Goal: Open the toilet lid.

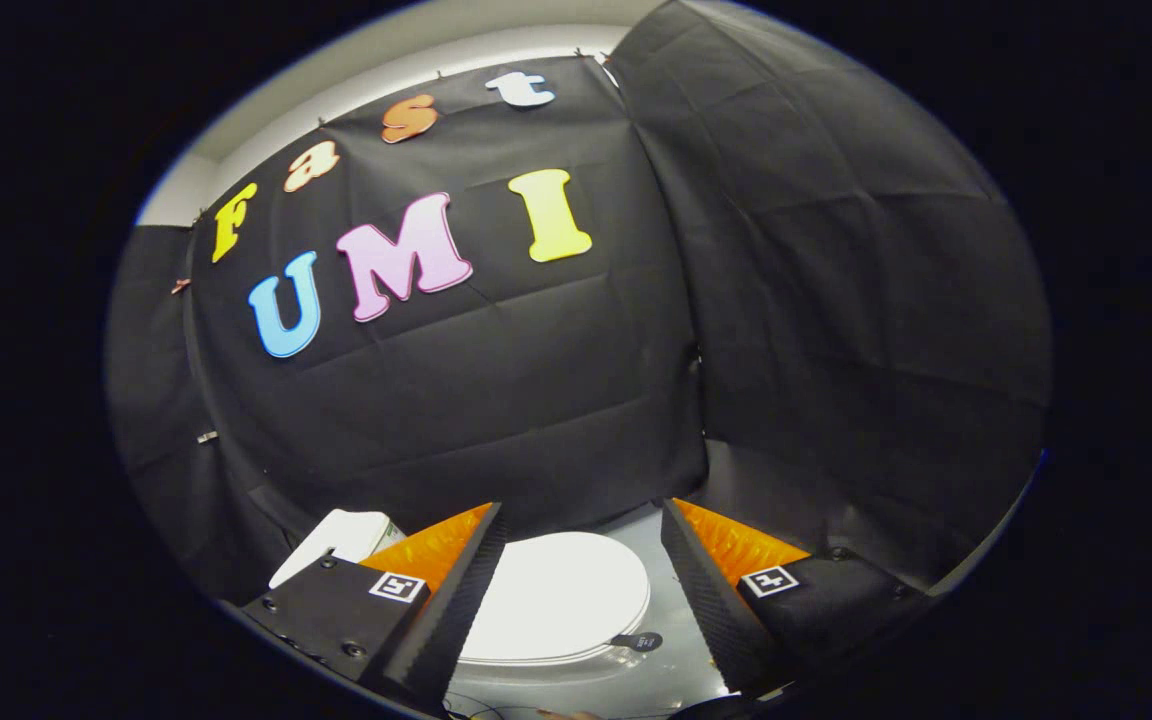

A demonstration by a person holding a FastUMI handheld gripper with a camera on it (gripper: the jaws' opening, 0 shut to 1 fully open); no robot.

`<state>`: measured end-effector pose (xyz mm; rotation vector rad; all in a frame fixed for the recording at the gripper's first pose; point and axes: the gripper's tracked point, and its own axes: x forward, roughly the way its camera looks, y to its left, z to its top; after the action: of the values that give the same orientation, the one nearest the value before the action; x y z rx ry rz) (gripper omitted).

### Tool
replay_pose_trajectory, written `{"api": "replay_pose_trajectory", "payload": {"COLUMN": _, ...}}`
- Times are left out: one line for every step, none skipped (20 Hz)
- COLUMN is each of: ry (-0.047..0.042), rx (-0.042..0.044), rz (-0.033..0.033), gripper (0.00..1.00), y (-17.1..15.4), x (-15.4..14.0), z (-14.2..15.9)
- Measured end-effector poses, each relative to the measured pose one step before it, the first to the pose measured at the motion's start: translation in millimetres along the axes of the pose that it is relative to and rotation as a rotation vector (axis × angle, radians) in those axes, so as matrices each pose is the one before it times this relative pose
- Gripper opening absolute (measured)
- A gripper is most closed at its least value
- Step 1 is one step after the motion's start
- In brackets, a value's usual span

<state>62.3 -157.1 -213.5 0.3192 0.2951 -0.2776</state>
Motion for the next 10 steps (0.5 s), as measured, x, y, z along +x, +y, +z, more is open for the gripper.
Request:
{"api": "replay_pose_trajectory", "payload": {"ry": 0.02091, "rx": 0.01818, "rz": -0.01305, "gripper": 0.99, "y": -8.24, "x": 7.11, "z": -9.89}}
{"api": "replay_pose_trajectory", "payload": {"ry": 0.02042, "rx": 0.01746, "rz": -0.01407, "gripper": 0.99, "y": -7.01, "x": 9.15, "z": -8.74}}
{"api": "replay_pose_trajectory", "payload": {"ry": 0.01777, "rx": 0.02363, "rz": -0.00408, "gripper": 0.99, "y": -6.62, "x": 7.6, "z": -8.63}}
{"api": "replay_pose_trajectory", "payload": {"ry": 0.02263, "rx": 0.02718, "rz": -0.00095, "gripper": 0.99, "y": -7.64, "x": 6.04, "z": -11.21}}
{"api": "replay_pose_trajectory", "payload": {"ry": 0.02856, "rx": 0.02701, "rz": -0.00586, "gripper": 0.99, "y": -8.29, "x": 8.14, "z": -12.83}}
{"api": "replay_pose_trajectory", "payload": {"ry": 0.02913, "rx": 0.02736, "rz": -0.00476, "gripper": 0.99, "y": -8.15, "x": 8.92, "z": -14.02}}
{"api": "replay_pose_trajectory", "payload": {"ry": 0.02819, "rx": 0.02458, "rz": -0.00387, "gripper": 0.99, "y": -9.25, "x": 9.87, "z": -13.28}}
{"api": "replay_pose_trajectory", "payload": {"ry": 0.02643, "rx": 0.01927, "rz": -0.00791, "gripper": 0.99, "y": -11.6, "x": 10.84, "z": -13.79}}
{"api": "replay_pose_trajectory", "payload": {"ry": 0.02922, "rx": 0.02093, "rz": -0.00937, "gripper": 0.99, "y": -11.65, "x": 10.68, "z": -12.94}}
{"api": "replay_pose_trajectory", "payload": {"ry": 0.03103, "rx": 0.02923, "rz": -0.00435, "gripper": 0.99, "y": -9.62, "x": 7.8, "z": -13.01}}
